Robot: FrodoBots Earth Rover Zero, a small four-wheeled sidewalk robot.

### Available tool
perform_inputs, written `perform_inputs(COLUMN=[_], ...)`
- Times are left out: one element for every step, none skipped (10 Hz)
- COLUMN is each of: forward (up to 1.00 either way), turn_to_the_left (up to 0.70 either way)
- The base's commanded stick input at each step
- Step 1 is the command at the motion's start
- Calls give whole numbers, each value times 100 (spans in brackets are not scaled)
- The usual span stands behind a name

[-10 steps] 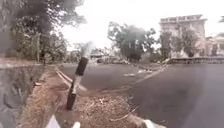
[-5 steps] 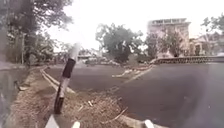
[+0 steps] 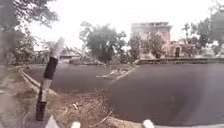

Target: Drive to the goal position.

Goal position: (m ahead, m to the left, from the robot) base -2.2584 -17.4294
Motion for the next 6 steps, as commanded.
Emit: perform_inputs(forward=[0, 0, 0, 0, 0, 0], turn_to_the_left=[-50, -50, -50, -50, -50, -50])
